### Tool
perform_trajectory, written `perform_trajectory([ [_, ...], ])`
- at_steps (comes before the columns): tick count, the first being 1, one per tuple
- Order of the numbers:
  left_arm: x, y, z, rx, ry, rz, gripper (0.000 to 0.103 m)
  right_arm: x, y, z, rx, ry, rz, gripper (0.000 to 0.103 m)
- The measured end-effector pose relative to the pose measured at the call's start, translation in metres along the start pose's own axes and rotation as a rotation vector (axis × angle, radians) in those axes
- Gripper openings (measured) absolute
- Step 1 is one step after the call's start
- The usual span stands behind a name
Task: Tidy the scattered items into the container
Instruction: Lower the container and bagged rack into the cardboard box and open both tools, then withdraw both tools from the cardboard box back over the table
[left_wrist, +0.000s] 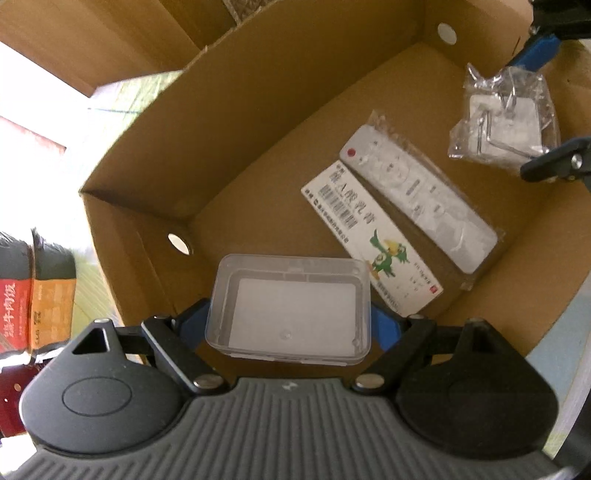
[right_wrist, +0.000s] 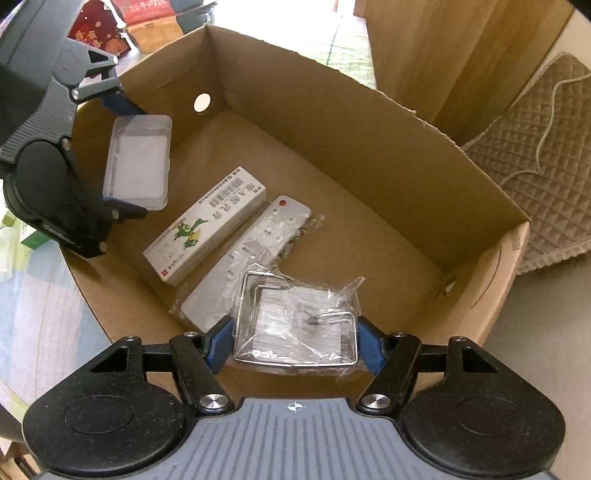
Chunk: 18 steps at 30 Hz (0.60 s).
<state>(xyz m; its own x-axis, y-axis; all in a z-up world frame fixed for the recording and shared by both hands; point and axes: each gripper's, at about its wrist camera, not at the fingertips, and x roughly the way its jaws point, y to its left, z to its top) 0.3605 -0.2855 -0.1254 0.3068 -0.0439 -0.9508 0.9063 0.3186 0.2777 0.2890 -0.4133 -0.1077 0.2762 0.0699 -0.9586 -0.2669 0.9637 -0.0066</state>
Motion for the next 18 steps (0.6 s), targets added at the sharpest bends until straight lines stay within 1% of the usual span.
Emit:
perform_trajectory([
  [3, 0.000, 0.002, -0.003, -0.017, 0.008, -0.008, 0.086, 0.001, -0.003, 0.002, -0.001, 0.018, 0.010, 0.071],
  [7, 0.002, 0.004, -0.004, -0.026, 0.019, -0.008, 0.087, 0.006, -0.004, 0.007, 0.009, 0.019, 0.024, 0.071],
  [9, 0.002, 0.005, -0.005, -0.028, 0.023, -0.006, 0.090, 0.006, -0.005, 0.008, 0.008, 0.018, 0.030, 0.072],
  [10, 0.001, 0.005, -0.005, -0.029, 0.027, -0.002, 0.093, 0.007, -0.004, 0.009, 0.008, 0.023, 0.032, 0.083],
  [12, 0.000, 0.005, -0.005, -0.027, 0.029, 0.001, 0.093, 0.003, -0.001, 0.009, -0.009, 0.013, 0.043, 0.088],
  [18, -0.003, 0.005, -0.005, -0.030, 0.041, 0.010, 0.093, -0.004, -0.002, 0.011, 0.009, 0.002, 0.039, 0.088],
])
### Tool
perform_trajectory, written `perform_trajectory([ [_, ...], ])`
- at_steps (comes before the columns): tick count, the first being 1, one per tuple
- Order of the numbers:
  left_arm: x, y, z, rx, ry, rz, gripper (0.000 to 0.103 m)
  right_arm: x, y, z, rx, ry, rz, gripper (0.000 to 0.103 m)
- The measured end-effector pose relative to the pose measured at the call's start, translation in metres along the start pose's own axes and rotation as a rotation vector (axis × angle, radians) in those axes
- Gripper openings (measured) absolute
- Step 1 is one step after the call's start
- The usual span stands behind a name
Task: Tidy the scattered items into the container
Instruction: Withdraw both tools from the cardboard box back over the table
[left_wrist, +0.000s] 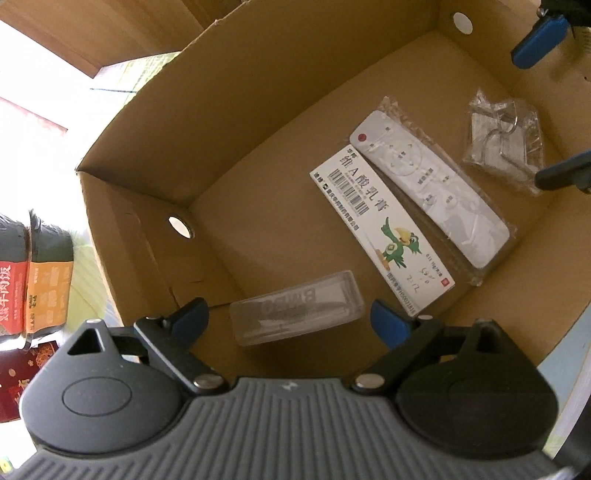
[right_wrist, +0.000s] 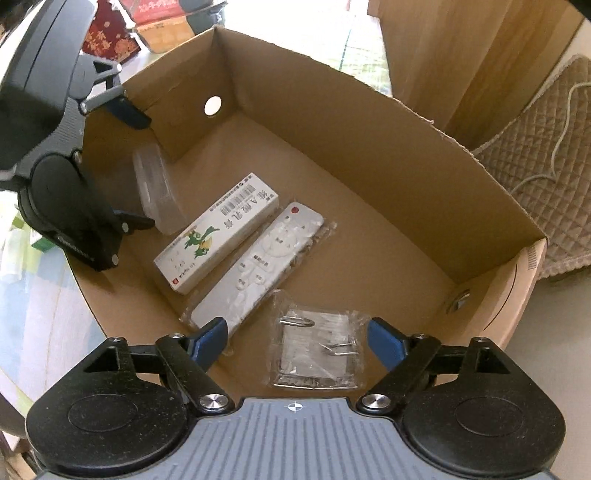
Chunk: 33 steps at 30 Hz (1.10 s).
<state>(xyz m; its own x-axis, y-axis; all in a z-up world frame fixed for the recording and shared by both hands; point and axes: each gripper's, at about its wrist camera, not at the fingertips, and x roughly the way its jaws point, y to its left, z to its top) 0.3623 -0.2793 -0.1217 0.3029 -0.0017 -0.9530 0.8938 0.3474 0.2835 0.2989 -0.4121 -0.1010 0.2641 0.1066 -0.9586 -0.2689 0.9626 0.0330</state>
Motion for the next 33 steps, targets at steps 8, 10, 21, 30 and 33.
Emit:
perform_trajectory([
  [8, -0.010, 0.003, -0.003, -0.030, -0.010, -0.005, 0.093, -0.008, -0.002, -0.001, 0.027, -0.030, 0.005, 0.088],
  [10, -0.016, 0.004, -0.004, -0.039, -0.020, -0.003, 0.093, -0.012, -0.002, -0.003, 0.032, -0.038, 0.006, 0.088],
  [21, -0.051, 0.007, -0.015, -0.067, -0.083, 0.019, 0.094, -0.038, 0.002, -0.015, 0.069, -0.083, 0.017, 0.088],
  [30, -0.081, 0.003, -0.037, -0.115, -0.129, 0.039, 0.094, -0.061, 0.013, -0.026, 0.103, -0.126, 0.007, 0.088],
  [33, -0.095, 0.001, -0.046, -0.149, -0.153, 0.036, 0.095, -0.070, 0.016, -0.033, 0.136, -0.158, 0.004, 0.088],
])
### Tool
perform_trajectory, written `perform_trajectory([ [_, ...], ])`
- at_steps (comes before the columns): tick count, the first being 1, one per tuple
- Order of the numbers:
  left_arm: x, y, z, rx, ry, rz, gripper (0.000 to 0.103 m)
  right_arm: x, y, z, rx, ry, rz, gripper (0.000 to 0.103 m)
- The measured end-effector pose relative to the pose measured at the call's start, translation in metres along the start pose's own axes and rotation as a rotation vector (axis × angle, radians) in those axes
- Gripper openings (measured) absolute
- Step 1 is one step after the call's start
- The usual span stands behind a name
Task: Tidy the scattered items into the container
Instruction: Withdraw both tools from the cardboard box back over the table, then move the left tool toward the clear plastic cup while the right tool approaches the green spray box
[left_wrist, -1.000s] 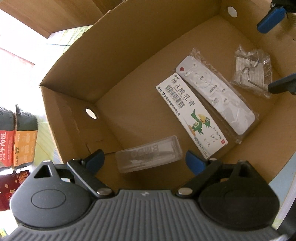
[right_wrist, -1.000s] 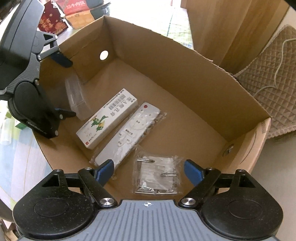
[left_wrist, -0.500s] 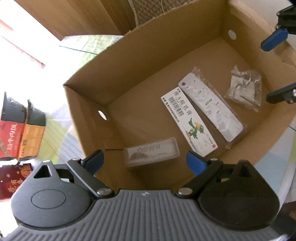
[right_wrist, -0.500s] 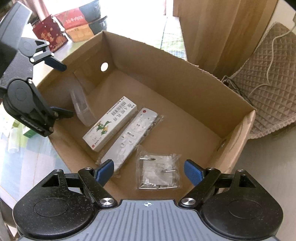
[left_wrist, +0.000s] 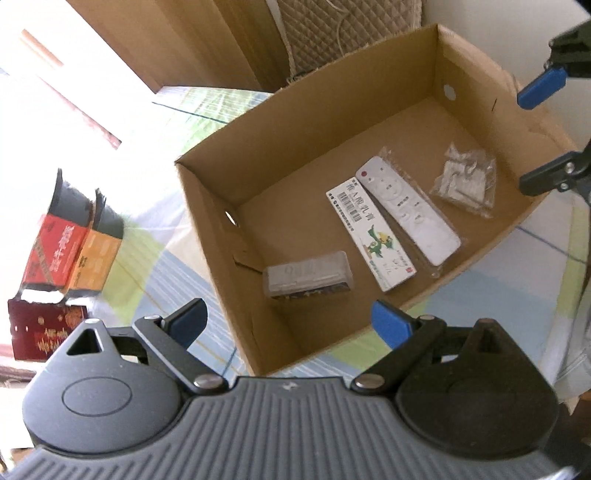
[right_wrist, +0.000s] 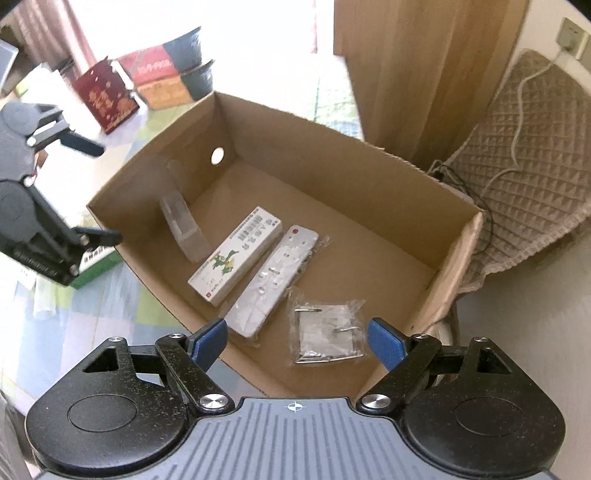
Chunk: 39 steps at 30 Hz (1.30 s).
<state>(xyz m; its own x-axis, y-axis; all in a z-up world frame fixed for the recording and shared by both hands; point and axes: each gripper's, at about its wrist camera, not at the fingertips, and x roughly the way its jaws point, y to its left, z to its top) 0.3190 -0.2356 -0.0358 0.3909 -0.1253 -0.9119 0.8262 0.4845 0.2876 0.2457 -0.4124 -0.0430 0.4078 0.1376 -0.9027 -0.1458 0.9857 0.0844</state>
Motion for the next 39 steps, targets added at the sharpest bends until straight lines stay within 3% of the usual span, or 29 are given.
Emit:
perform_trajectory([
  [20, -0.089, -0.016, -0.078, -0.367, -0.188, 0.060, 0.097, -0.059, 0.022, -0.045, 0.194, -0.183, -0.022, 0.088],
  [29, -0.115, -0.020, -0.121, -0.535, -0.205, 0.132, 0.097, -0.084, 0.059, -0.070, 0.241, -0.283, -0.027, 0.089],
  [30, -0.117, -0.020, -0.128, -0.552, -0.206, 0.136, 0.097, -0.085, 0.063, -0.073, 0.246, -0.289, -0.017, 0.089],
  [32, -0.122, -0.022, -0.140, -0.586, -0.206, 0.140, 0.097, -0.088, 0.072, -0.078, 0.255, -0.302, 0.001, 0.103],
  [35, -0.131, -0.025, -0.157, -0.624, -0.214, 0.155, 0.097, -0.096, 0.087, -0.086, 0.253, -0.345, 0.029, 0.103],
  [39, -0.141, -0.031, -0.176, -0.660, -0.218, 0.160, 0.097, -0.099, 0.105, -0.089, 0.229, -0.337, 0.051, 0.103],
])
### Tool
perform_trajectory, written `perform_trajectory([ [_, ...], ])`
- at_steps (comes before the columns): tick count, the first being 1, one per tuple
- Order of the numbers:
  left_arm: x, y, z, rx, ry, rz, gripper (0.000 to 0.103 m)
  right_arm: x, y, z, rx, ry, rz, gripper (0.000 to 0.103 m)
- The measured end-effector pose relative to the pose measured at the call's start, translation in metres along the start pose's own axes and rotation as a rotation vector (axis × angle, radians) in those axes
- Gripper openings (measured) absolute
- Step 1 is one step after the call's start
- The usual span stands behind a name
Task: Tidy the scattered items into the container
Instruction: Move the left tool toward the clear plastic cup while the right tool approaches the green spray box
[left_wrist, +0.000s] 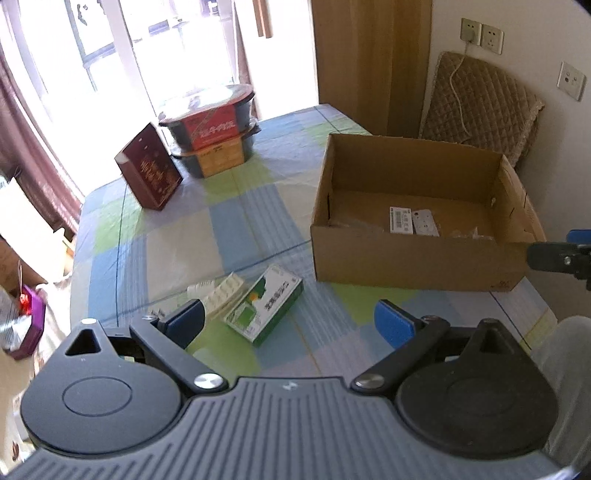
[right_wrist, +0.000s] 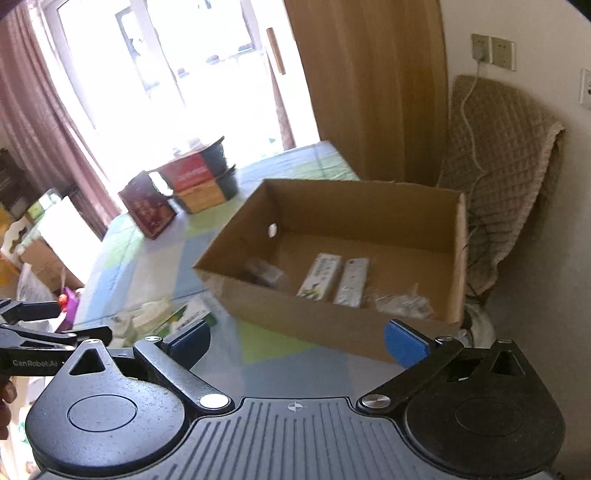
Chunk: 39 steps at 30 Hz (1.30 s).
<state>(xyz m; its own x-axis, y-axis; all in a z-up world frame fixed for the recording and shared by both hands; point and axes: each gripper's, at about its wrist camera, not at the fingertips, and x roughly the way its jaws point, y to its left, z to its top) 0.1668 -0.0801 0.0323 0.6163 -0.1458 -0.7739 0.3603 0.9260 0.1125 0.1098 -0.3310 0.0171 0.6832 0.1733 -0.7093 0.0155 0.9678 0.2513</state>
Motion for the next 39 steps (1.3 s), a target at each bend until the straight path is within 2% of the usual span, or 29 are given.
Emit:
perform_trajectory([
  [20, -0.018, 0.048, -0.066, -0.154, 0.057, 0.119, 0.097, 0.025, 0.068, -0.037, -0.115, 0.052, 0.035, 0.103],
  [39, -0.007, 0.093, -0.109, -0.249, 0.126, 0.203, 0.097, 0.073, 0.103, -0.063, -0.150, 0.146, 0.138, 0.103],
])
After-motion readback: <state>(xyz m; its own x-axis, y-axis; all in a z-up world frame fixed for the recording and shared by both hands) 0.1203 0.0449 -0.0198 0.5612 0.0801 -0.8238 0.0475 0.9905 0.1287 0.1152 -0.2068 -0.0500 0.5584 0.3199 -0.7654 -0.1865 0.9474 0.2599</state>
